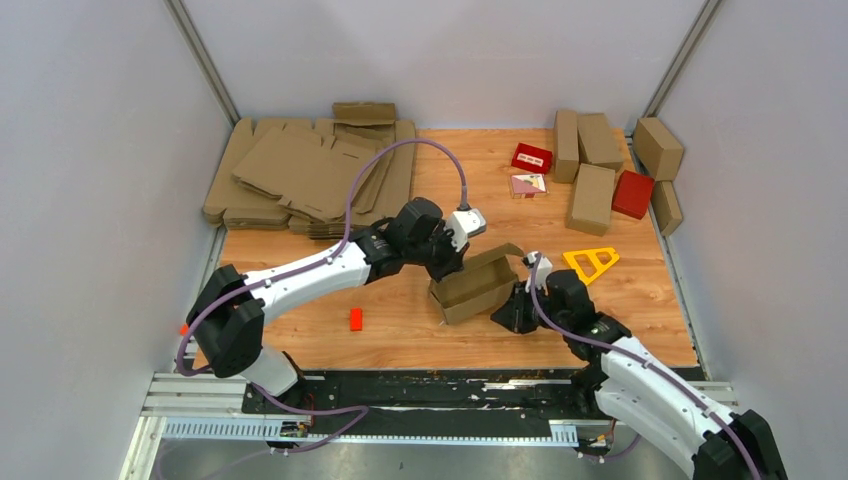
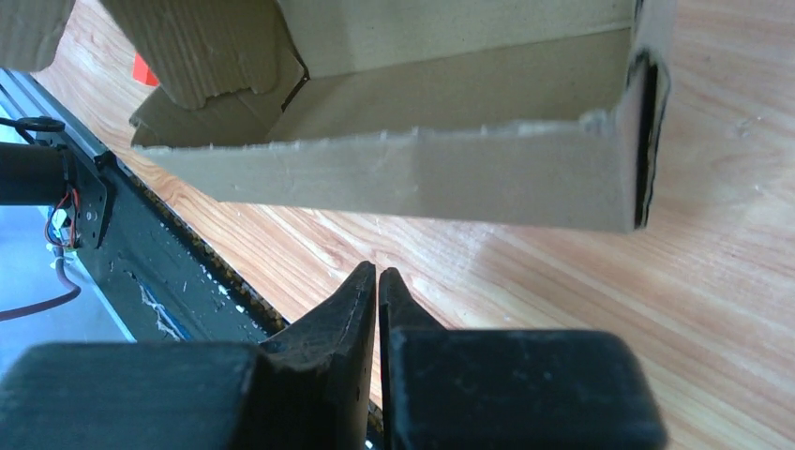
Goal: Fold the paper box
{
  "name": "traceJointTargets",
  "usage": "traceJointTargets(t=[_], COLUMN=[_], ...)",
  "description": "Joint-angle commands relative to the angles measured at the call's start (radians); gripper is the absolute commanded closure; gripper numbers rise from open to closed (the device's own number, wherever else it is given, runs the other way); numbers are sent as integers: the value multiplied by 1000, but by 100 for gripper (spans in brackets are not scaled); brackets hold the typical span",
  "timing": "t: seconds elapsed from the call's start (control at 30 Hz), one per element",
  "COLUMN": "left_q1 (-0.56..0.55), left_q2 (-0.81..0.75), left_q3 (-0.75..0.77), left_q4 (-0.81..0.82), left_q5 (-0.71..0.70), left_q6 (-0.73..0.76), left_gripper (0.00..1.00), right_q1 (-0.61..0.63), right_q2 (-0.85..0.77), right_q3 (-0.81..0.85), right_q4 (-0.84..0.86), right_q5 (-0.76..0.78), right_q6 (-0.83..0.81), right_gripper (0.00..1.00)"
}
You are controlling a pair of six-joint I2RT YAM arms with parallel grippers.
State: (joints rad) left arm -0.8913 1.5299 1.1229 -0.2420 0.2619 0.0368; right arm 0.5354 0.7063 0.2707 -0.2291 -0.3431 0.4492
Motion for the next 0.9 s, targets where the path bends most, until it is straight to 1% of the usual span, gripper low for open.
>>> traceJointTargets(t=[0.0, 0.2, 0.47, 0.57, 0.77, 0.87], left_q1=[-7, -7, -8, -9, -11, -12], left_q2=[-19, -8, 16, 25, 53, 69], left_q3=[-11, -26, -75, -101, -135, -147], left_q4=[39, 71, 115, 132, 170, 193], left_q5=[89, 161, 199, 203, 197, 209], left_q6=[-32, -83, -103, -104, -106, -123], left_gripper=[89, 88, 86, 85, 84, 82], right_q1=[3, 2, 2, 2, 2, 2], right_q2=[59, 157, 200, 165, 35, 2], right_q3=[-8, -3, 15, 0, -5, -15], right_q4=[165, 314, 402, 384, 238, 171], right_q5=[-9, 1, 1, -8, 69, 99], right_q6=[9, 22, 30, 13, -5, -3], right_gripper=[94, 96, 96, 95, 94, 93])
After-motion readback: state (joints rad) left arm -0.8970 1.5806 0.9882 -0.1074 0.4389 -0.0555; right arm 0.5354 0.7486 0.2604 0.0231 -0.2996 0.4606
